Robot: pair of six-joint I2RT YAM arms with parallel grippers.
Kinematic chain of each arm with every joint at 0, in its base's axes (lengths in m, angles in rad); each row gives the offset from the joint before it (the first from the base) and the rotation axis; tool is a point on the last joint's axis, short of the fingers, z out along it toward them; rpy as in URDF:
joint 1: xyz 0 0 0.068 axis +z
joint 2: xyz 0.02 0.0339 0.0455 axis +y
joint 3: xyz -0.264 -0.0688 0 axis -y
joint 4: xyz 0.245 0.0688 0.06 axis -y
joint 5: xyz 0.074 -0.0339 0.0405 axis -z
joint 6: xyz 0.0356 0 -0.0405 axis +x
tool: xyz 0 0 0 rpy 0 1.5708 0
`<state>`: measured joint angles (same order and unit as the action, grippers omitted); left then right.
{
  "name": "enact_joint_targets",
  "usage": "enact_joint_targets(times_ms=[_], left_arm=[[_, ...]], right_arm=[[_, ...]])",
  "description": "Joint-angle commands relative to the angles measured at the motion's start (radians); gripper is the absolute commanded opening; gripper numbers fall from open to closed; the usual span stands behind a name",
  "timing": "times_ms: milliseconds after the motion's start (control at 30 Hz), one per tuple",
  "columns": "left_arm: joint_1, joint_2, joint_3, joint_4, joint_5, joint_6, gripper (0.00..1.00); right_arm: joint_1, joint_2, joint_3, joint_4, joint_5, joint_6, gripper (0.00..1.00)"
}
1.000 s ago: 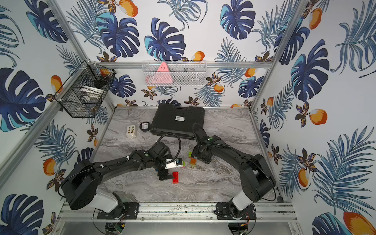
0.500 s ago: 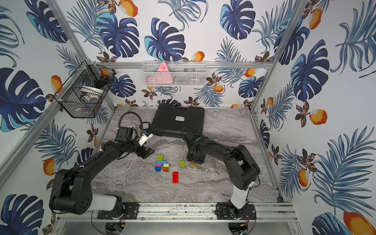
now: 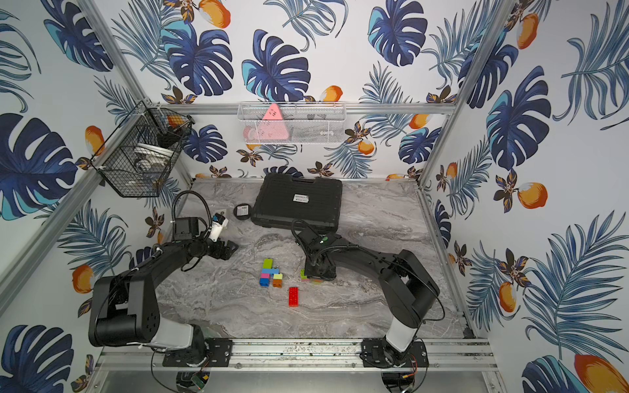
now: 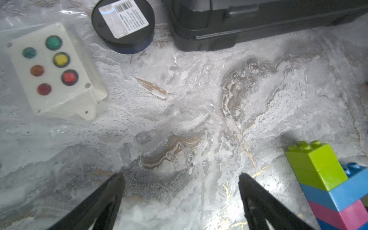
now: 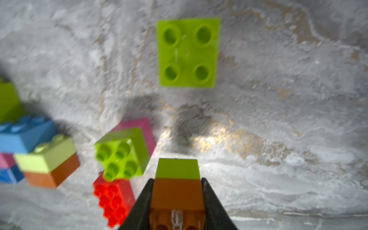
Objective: Assemble the letter h with lego
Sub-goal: Pick up the lego brick from the center of the board, then assemble the lego brick with the lego brick.
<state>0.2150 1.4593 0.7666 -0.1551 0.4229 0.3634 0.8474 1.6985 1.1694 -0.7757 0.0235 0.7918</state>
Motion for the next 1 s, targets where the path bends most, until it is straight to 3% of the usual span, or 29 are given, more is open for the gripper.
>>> enact_joint_targets(times_ms=[0,200,433,967], left_arm=[[0.029,0.000,0.005,0.051,0.031,-0.049,0.95],[0.051,-0.010,-0.005,0.070,0.037,-0.065,0.95],[0.053,-0.024,-0.016,0.077,0.050,-0.063,0.95],[0.059,-0.039,-0.030,0.089,0.054,-0.065,0.95]], right_arm=[[0.063,-0.018,0.025,-0.042,-0.001,-0.015,0.27],[0.172,0.073,0.147,-0.106,0.037,-0.001,0.27],[0.249,0.131,0.180,-0.097,0.025,0.042,0.27],[0.312,0.199,0.141,-0.057,0.069,0.099,0.27]])
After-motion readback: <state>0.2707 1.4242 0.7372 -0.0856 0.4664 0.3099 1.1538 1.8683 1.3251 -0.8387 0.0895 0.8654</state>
